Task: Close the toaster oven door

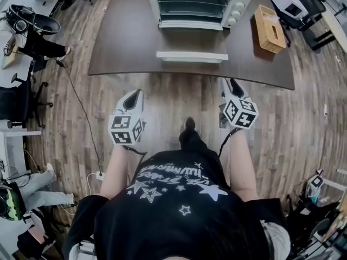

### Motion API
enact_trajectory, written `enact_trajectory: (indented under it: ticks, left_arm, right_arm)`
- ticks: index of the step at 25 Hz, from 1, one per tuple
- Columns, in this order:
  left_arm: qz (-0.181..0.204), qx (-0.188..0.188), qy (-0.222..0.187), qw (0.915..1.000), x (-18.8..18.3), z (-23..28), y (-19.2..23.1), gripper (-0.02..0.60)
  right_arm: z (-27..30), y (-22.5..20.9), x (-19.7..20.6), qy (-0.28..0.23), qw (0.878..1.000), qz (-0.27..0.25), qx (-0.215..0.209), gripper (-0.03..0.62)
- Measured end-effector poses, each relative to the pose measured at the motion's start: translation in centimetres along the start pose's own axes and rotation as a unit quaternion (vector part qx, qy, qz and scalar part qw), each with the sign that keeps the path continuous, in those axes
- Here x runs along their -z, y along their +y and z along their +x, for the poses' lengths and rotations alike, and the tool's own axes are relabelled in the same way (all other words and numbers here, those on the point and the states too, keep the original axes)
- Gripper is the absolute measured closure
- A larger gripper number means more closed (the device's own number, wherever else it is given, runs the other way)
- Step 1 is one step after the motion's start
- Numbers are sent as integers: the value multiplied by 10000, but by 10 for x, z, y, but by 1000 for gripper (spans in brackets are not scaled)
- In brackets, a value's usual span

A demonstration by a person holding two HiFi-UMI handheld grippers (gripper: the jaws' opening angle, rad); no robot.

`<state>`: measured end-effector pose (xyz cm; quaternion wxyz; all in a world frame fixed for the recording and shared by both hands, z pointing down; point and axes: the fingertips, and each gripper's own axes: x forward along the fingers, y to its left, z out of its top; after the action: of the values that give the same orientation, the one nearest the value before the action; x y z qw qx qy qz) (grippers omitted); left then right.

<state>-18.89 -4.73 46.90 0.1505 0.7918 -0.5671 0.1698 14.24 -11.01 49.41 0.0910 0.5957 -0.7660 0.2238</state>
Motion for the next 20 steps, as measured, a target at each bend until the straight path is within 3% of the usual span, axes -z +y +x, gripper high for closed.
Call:
enact_trajectory:
  ticks: [7, 20]
  left_arm:
    - [-88, -134, 144, 9998, -19, 51, -3, 572]
    - [-66, -63, 517, 9986, -14, 117, -28, 572]
  right_arm:
    - [58, -28, -5, 299, 9995, 29, -110, 439]
    - [126, -50, 28, 1124, 9930, -315, -198, 439]
